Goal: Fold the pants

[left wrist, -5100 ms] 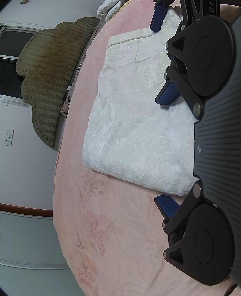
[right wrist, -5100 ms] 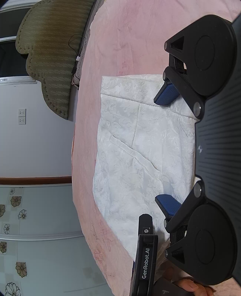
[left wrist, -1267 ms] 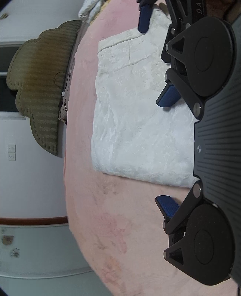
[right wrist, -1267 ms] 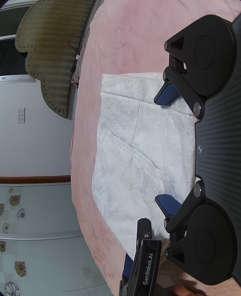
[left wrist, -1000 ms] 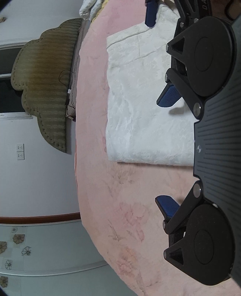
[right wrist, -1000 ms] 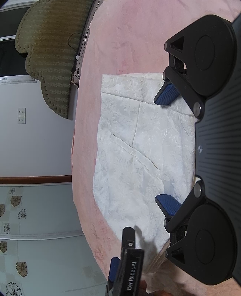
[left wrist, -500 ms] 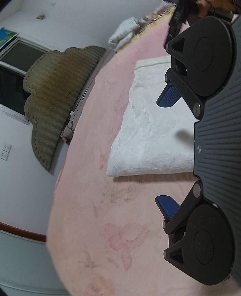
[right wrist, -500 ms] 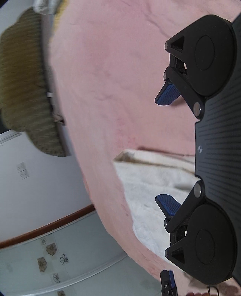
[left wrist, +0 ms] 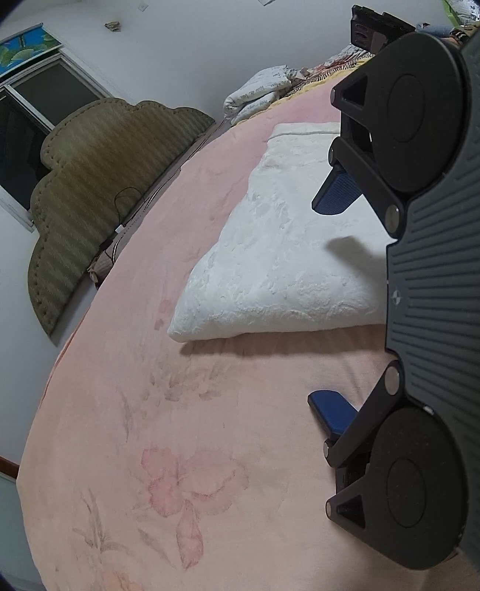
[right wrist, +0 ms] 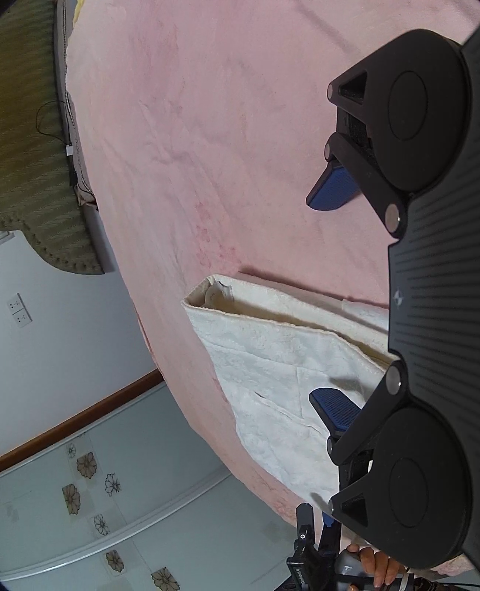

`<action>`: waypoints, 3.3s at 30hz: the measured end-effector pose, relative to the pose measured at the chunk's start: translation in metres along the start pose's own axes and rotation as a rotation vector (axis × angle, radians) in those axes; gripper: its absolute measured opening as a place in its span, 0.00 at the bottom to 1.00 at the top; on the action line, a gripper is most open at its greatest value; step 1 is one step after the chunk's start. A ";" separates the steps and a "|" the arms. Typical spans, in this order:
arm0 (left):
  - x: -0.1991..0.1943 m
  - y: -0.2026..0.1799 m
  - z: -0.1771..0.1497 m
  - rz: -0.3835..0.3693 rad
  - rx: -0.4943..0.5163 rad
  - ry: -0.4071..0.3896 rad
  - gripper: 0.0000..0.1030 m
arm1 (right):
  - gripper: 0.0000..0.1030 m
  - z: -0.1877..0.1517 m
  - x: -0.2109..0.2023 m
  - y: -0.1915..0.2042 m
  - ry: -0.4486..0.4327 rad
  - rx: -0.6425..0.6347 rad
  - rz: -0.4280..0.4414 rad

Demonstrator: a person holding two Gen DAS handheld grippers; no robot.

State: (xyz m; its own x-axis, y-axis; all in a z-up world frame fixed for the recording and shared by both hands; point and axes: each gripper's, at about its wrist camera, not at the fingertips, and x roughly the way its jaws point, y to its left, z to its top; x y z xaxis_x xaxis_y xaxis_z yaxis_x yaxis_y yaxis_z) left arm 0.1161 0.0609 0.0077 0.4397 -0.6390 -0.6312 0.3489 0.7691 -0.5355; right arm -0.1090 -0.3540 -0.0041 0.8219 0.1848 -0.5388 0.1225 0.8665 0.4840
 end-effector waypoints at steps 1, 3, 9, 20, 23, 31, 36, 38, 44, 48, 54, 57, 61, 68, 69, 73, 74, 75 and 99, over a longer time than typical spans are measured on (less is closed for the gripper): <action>0.001 0.000 0.001 -0.009 -0.001 0.006 0.99 | 1.00 0.001 0.000 -0.001 -0.003 0.014 0.001; 0.003 0.001 0.003 -0.046 -0.010 0.025 0.99 | 1.00 0.004 0.004 -0.002 -0.002 0.041 0.032; 0.025 0.011 0.010 -0.248 -0.069 0.135 0.99 | 1.00 0.012 0.016 -0.012 0.054 0.094 0.235; 0.044 0.003 0.014 -0.272 -0.038 0.178 0.96 | 0.47 0.032 0.047 -0.003 0.156 0.043 0.240; 0.043 -0.005 0.011 -0.237 0.010 0.166 0.69 | 0.36 0.028 0.042 -0.011 0.147 0.063 0.268; 0.017 -0.031 0.006 -0.126 0.142 0.030 0.12 | 0.20 0.029 0.023 0.007 0.061 -0.008 0.262; -0.005 -0.068 0.017 -0.070 0.332 -0.049 0.11 | 0.19 0.052 0.015 0.028 0.020 -0.093 0.270; -0.008 -0.076 0.029 -0.049 0.368 -0.086 0.11 | 0.19 0.070 0.020 0.037 0.008 -0.132 0.277; 0.007 -0.078 0.086 0.019 0.394 -0.139 0.11 | 0.19 0.125 0.059 0.057 -0.034 -0.235 0.262; 0.033 -0.071 0.128 0.088 0.402 -0.151 0.11 | 0.20 0.158 0.105 0.064 -0.034 -0.247 0.238; 0.103 -0.027 0.165 0.196 0.269 -0.001 0.25 | 0.26 0.168 0.182 0.044 0.055 -0.163 0.133; 0.112 -0.009 0.159 0.254 0.232 0.015 0.45 | 0.50 0.154 0.210 0.032 0.138 -0.142 -0.007; 0.074 -0.014 0.145 0.302 0.302 -0.075 0.46 | 0.50 0.145 0.169 0.042 -0.011 -0.229 -0.117; 0.078 -0.019 0.123 0.412 0.374 -0.009 0.70 | 0.48 0.110 0.151 0.097 0.055 -0.500 -0.012; 0.076 -0.017 0.123 0.411 0.355 -0.019 0.70 | 0.47 0.105 0.161 0.095 0.094 -0.498 -0.065; 0.048 -0.022 0.114 0.397 0.319 -0.056 0.68 | 0.49 0.102 0.151 0.082 0.022 -0.342 -0.112; 0.045 -0.025 0.111 0.406 0.334 -0.065 0.68 | 0.49 0.099 0.143 0.083 -0.001 -0.326 -0.073; 0.041 -0.029 0.108 0.417 0.344 -0.077 0.68 | 0.49 0.097 0.139 0.084 -0.008 -0.319 -0.036; 0.001 -0.056 0.052 0.559 0.334 -0.170 0.87 | 0.54 0.060 0.092 0.116 -0.028 -0.351 -0.072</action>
State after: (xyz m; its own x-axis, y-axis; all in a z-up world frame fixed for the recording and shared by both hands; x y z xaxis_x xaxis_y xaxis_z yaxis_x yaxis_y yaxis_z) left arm 0.1400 0.0182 0.0657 0.7430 -0.1528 -0.6517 0.2559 0.9645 0.0657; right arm 0.0147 -0.2640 0.0441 0.8339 0.1089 -0.5411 -0.0139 0.9842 0.1766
